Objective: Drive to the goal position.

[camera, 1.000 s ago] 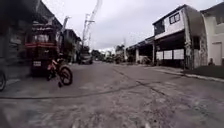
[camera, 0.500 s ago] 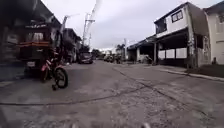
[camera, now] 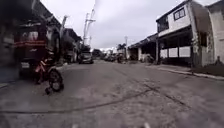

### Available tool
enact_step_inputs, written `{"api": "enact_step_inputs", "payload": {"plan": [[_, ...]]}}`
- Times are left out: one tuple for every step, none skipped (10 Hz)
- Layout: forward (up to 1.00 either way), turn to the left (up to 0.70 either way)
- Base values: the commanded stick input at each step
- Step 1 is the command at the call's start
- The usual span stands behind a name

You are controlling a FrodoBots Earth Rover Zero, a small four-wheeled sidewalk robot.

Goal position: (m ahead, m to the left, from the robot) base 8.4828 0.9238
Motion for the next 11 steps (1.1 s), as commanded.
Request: {"api": "enact_step_inputs", "payload": {"plan": [[0.70, 0.00], [0.70, 0.00], [0.70, 0.00], [0.70, 0.00], [0.70, 0.00], [0.70, 0.00], [0.70, 0.00], [0.70, 0.00], [0.70, 0.00], [0.70, 0.00], [0.70, 0.00]]}}
